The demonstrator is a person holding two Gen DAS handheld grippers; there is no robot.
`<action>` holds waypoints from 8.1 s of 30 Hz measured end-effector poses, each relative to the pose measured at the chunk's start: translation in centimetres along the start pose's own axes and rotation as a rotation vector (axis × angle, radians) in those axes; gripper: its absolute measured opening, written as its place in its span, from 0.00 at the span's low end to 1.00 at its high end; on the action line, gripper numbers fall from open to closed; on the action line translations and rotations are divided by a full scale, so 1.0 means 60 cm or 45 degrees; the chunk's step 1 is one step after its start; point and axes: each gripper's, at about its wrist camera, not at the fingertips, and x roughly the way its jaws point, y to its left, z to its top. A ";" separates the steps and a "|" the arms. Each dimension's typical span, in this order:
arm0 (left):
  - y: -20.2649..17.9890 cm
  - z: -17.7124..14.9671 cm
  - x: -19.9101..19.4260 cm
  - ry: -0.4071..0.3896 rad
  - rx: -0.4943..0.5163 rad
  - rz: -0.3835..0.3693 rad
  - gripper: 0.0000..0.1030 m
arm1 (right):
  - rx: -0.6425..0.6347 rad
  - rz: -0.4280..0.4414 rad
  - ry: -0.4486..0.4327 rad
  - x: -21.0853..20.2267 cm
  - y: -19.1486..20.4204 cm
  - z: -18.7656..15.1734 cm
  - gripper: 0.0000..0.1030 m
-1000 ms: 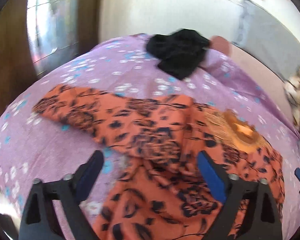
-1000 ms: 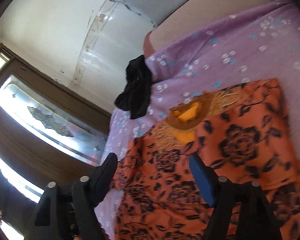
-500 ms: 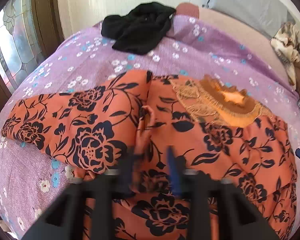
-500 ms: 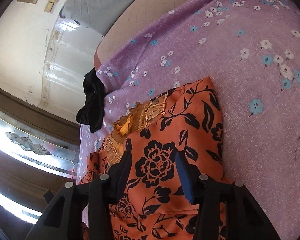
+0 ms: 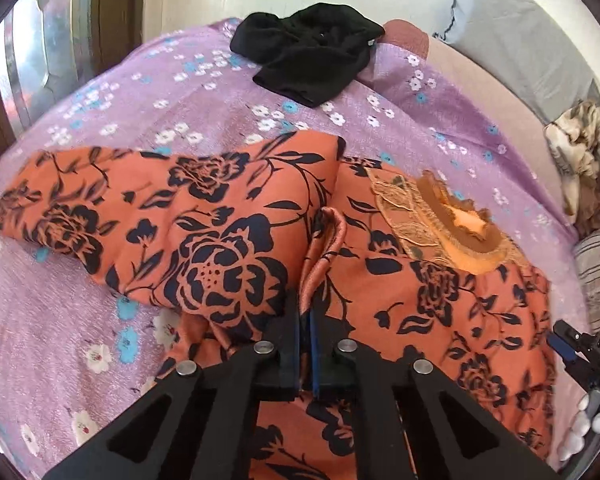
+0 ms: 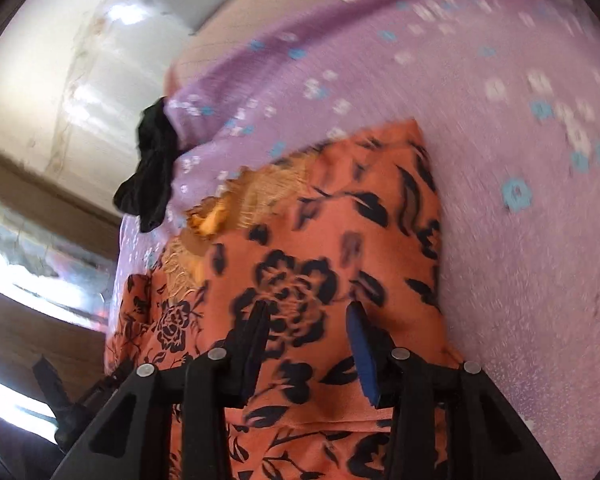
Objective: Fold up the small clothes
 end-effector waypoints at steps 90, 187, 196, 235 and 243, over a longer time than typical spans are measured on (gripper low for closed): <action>0.037 0.072 0.093 0.170 0.255 0.460 0.89 | -2.160 -0.792 0.176 0.192 0.336 -0.202 0.70; -0.043 -0.125 -0.054 0.005 0.436 0.339 1.00 | -0.289 -0.050 0.066 -0.037 0.053 -0.122 0.38; 0.025 -0.220 -0.108 0.020 0.304 0.308 0.98 | -0.352 -0.039 0.167 -0.067 0.062 -0.231 0.39; 0.148 -0.267 -0.184 0.191 0.048 0.173 0.07 | 0.214 0.061 0.068 -0.191 -0.123 -0.249 0.57; 0.239 -0.242 -0.207 0.195 -0.097 0.280 0.04 | 0.218 0.091 0.134 -0.201 -0.121 -0.262 0.60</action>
